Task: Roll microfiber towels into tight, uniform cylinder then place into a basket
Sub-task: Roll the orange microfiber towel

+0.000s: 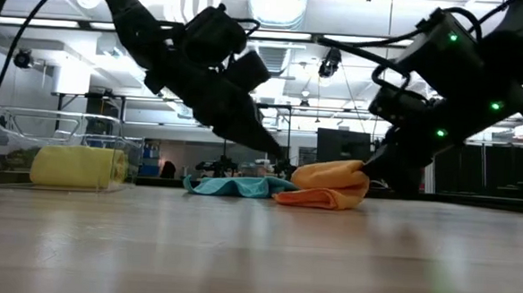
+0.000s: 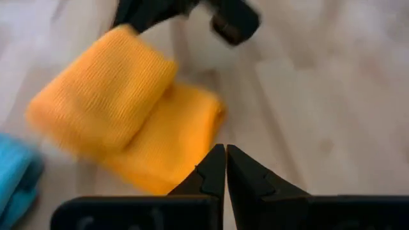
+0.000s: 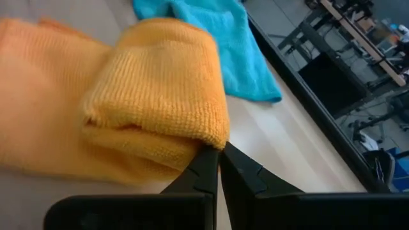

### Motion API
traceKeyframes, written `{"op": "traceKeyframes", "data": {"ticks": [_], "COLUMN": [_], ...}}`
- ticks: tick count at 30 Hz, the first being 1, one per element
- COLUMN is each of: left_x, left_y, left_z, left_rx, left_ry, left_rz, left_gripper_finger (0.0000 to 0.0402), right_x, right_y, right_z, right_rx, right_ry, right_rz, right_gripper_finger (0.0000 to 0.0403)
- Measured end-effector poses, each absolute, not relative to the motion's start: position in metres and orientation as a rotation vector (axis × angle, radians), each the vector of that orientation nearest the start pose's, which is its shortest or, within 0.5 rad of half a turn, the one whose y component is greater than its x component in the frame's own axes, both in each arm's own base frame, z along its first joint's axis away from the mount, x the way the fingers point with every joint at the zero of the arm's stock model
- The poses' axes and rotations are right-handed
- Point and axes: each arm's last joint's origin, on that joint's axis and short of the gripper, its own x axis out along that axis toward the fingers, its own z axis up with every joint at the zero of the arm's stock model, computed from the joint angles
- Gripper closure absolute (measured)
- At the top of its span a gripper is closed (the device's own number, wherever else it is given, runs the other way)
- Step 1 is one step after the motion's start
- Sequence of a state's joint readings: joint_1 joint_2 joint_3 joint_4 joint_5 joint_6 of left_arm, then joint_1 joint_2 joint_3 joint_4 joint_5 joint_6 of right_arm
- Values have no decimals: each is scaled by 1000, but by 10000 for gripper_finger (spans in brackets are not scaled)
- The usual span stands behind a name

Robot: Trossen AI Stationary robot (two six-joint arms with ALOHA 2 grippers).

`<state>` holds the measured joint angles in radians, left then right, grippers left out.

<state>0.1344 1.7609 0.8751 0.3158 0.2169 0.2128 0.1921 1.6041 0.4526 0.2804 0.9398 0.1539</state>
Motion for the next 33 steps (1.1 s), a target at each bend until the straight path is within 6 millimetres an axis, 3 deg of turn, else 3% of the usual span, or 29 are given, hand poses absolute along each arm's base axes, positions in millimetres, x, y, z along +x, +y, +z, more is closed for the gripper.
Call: {"op": "traceKeyframes", "data": {"ticks": [5, 10, 21, 25, 33], "left_x": [365, 382, 422, 433, 436], "left_y": [41, 48, 56, 61, 71], "left_z": [148, 138, 96, 92, 90], "left_rx": [80, 98, 48, 48, 42], "left_ry": [438, 286, 332, 364, 383], "left_rz": [-128, 20, 50, 75, 102], "left_gripper_finger": [402, 402, 402, 402, 402], "right_x": [243, 242, 240, 240, 244], "right_y": [23, 23, 23, 23, 27], "right_z": [107, 106, 103, 103, 105], "right_rx": [-341, -326, -319, -343, -403], "right_ry": [690, 691, 712, 723, 748], "right_rz": [-754, -755, -737, -727, -614], "right_gripper_finger": [395, 395, 395, 395, 395]}}
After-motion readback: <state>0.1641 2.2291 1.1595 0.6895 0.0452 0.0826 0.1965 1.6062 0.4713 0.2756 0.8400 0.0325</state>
